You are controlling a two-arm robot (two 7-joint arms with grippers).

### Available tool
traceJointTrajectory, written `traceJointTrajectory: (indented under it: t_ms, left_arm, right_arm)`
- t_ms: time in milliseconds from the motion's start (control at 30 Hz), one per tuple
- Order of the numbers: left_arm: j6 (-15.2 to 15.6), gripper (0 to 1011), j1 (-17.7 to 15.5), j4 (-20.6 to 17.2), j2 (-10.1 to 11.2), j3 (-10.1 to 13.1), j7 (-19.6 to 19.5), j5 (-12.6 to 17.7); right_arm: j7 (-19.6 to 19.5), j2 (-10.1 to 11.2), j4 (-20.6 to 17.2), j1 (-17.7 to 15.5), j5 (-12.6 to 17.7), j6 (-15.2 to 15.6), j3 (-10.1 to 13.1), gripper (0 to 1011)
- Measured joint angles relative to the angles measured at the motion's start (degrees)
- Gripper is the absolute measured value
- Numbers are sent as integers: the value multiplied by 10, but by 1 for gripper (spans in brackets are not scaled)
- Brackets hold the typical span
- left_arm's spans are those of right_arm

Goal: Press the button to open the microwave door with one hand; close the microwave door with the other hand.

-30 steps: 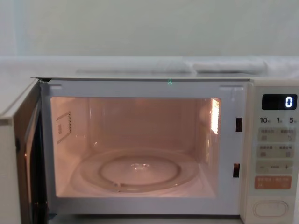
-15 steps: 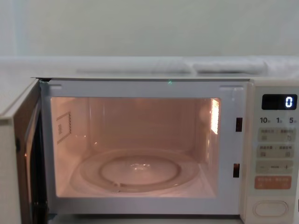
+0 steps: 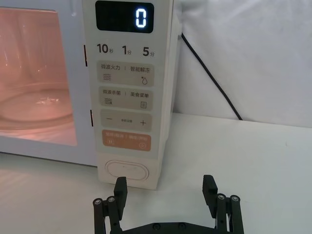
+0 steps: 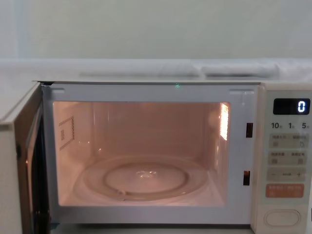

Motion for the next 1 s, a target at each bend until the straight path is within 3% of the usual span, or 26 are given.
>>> traceJointTrajectory:
  t_ms: [1000]
  left_arm:
    - [0, 1001, 0, 0, 0, 0, 0, 0]
  right_arm:
    - [0, 0, 0, 0, 0, 0, 0, 1002]
